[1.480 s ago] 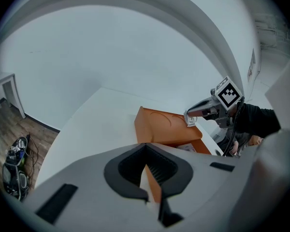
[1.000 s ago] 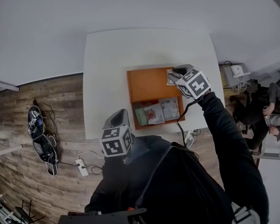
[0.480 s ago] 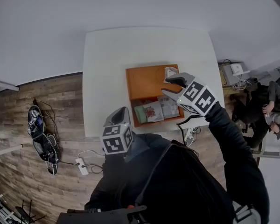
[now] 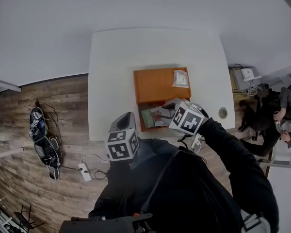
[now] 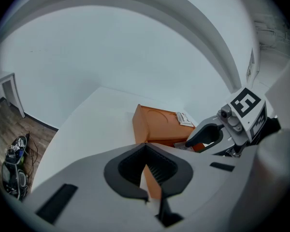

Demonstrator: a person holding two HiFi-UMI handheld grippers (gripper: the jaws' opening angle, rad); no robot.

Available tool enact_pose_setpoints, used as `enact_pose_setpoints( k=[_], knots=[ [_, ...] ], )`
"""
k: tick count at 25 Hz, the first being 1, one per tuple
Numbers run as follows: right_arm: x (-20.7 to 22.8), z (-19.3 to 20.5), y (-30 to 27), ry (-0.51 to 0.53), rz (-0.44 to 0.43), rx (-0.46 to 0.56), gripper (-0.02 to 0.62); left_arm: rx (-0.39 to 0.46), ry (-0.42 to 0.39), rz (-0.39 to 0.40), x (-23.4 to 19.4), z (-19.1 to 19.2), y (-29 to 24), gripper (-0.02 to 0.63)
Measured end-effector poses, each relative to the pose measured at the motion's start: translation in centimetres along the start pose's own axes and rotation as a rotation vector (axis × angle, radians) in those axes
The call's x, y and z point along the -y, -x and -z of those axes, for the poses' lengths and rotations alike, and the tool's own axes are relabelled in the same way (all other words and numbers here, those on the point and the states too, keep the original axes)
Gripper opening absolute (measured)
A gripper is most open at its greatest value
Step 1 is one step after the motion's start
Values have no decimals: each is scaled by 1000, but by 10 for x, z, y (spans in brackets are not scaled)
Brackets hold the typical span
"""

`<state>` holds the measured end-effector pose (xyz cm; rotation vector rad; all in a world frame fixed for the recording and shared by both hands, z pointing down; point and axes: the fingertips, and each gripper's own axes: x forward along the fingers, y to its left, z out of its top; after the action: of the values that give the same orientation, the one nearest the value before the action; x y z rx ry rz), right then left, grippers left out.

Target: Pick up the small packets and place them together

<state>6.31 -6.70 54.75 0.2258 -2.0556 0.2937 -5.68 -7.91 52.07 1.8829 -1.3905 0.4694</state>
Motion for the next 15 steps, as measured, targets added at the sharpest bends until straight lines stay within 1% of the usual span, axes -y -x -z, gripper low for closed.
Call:
enact_pose_setpoints(
  k=[4, 10, 12, 14, 15],
  knots=[
    [-7, 6, -22, -9, -28, -39, 147, -9, 7, -2, -2, 5, 1, -2],
    [-11, 15, -43, -21, -43, -98, 147, -18, 15, -8, -4, 10, 1, -2],
    [-12, 20, -48, -13, -27, -120, 144, -19, 18, -13, -5, 11, 2, -2],
    [-11, 25, -53, -3, 0, -141, 115, -18, 21, -18, -6, 11, 3, -2],
    [-11, 27, -55, -3, 8, -145, 112, -18, 22, -19, -6, 11, 3, -2]
  ],
)
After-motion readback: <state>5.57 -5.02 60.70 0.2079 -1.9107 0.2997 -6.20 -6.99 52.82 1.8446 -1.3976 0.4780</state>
